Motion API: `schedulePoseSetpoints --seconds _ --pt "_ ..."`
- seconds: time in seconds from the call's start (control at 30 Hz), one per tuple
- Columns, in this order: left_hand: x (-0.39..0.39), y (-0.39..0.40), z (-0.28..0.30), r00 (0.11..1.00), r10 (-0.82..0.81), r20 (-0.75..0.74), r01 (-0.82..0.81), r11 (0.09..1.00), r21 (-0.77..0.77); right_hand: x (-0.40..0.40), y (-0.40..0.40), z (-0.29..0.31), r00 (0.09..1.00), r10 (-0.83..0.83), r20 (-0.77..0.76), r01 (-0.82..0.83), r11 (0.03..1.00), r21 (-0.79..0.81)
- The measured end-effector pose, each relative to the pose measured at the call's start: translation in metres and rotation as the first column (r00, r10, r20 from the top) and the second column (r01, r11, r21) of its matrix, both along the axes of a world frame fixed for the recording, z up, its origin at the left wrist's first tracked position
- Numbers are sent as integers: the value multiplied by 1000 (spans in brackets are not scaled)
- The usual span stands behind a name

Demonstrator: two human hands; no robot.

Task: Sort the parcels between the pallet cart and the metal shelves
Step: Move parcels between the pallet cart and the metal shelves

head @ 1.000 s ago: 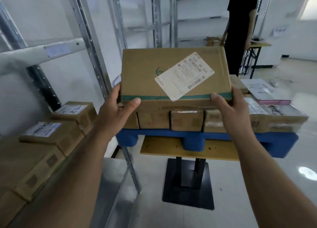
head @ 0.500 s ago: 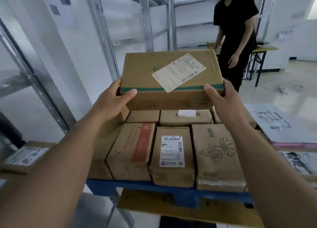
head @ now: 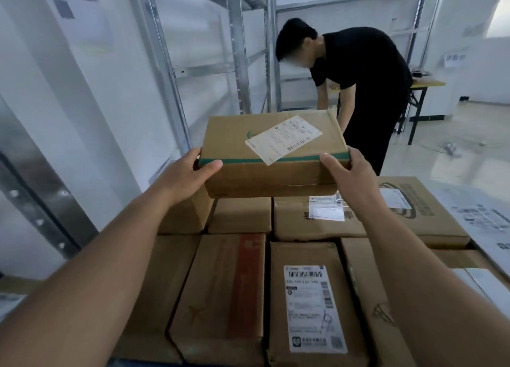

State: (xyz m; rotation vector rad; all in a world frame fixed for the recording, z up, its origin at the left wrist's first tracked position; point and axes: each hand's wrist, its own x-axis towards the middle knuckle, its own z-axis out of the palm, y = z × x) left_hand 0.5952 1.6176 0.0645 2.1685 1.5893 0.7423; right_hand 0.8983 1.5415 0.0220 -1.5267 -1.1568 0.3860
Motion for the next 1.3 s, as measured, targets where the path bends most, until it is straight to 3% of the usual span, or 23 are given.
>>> schedulePoseSetpoints --seconds 0.3,0.4,0.53,0.6,0.8,1.3 --pt "-7 43 -10 996 -4 -93 -1 999 -49 -8 36 -14 998 -48 41 51 996 -78" --pt "-9 50 -15 982 -43 -184 30 997 -74 -11 43 -21 999 -47 25 50 992 -113" --pt "-12 55 -28 901 -39 -432 1 996 -87 -15 47 -36 997 -31 68 43 980 -195" --pt "-12 56 -32 880 -22 -474 -19 996 -82 -15 47 -39 1000 -29 7 30 979 -202" --pt "-12 55 -31 877 0 -481 -43 996 -78 -16 50 -46 970 31 -240 -98 957 -273" --pt "-18 46 -28 927 -27 -373 2 998 -68 -18 41 -52 966 22 -258 -83 971 -226"
